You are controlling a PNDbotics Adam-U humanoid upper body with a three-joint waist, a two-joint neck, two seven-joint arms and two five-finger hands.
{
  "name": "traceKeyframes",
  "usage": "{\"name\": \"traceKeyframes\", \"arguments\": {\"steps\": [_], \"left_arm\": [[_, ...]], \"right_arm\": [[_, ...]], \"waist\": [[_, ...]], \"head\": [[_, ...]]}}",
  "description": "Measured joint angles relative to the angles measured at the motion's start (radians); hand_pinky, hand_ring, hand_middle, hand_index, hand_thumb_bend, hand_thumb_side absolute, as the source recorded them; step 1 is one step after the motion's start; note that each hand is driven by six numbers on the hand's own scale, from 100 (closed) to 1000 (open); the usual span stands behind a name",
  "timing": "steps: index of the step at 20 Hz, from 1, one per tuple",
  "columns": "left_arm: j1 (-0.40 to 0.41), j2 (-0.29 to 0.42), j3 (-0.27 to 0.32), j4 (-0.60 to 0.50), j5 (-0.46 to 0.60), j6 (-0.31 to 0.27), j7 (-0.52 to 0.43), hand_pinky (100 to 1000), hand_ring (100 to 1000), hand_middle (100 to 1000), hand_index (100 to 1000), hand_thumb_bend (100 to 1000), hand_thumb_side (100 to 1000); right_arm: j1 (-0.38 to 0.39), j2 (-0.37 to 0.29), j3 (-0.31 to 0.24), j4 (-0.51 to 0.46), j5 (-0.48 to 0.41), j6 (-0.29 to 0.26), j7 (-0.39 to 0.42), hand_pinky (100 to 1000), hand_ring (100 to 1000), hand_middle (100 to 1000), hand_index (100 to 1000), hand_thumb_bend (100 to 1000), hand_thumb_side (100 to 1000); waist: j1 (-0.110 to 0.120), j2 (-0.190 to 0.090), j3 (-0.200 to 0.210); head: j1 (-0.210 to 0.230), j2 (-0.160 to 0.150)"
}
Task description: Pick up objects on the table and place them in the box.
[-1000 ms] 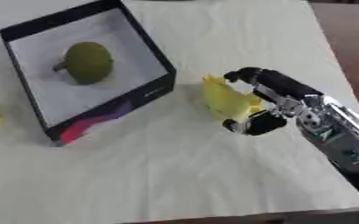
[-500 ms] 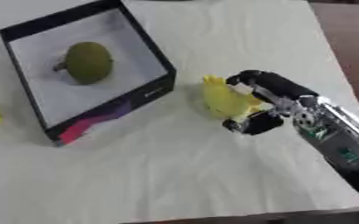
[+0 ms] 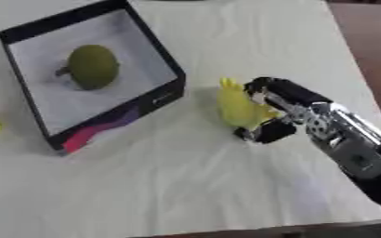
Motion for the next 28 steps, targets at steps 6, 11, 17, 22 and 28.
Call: {"name": "traceKeyframes", "arguments": {"steps": [6, 11, 17, 22, 28], "left_arm": [[0.0, 0.0, 0.0, 0.0, 0.0, 0.0, -0.001, 828, 724, 744, 792, 100, 747], [0.0, 0.0, 0.0, 0.0, 0.0, 0.0, -0.001, 828, 724, 744, 792, 100, 746], [0.001, 0.0, 0.0, 0.0, -0.002, 0.0, -0.001, 828, 725, 744, 793, 100, 745], [0.002, 0.0, 0.0, 0.0, -0.002, 0.0, -0.001, 829, 725, 744, 793, 100, 741], [0.007, 0.001, 0.0, 0.0, -0.002, -0.004, 0.003, 829, 727, 744, 794, 100, 736]], "right_arm": [[0.006, 0.0, 0.001, -0.01, -0.004, 0.004, -0.03, 879, 930, 616, 805, 432, 368], [0.015, -0.001, 0.001, -0.045, -0.01, 0.0, -0.052, 869, 910, 593, 787, 369, 373], [0.025, -0.011, -0.002, -0.094, -0.022, 0.003, -0.074, 860, 887, 567, 767, 294, 348], [0.019, -0.03, -0.017, -0.105, -0.041, -0.023, -0.108, 861, 878, 549, 754, 267, 318], [-0.066, -0.106, -0.053, -0.106, -0.14, -0.095, -0.175, 864, 869, 545, 753, 279, 288]], "waist": [[0.0, 0.0, 0.0], [0.0, 0.0, 0.0], [0.0, 0.0, 0.0], [0.0, 0.0, 0.0], [0.0, -0.001, 0.005]], "head": [[-0.001, 0.0], [-0.001, 0.0], [-0.001, 0.0], [-0.001, 0.0], [-0.003, 0.0]]}}
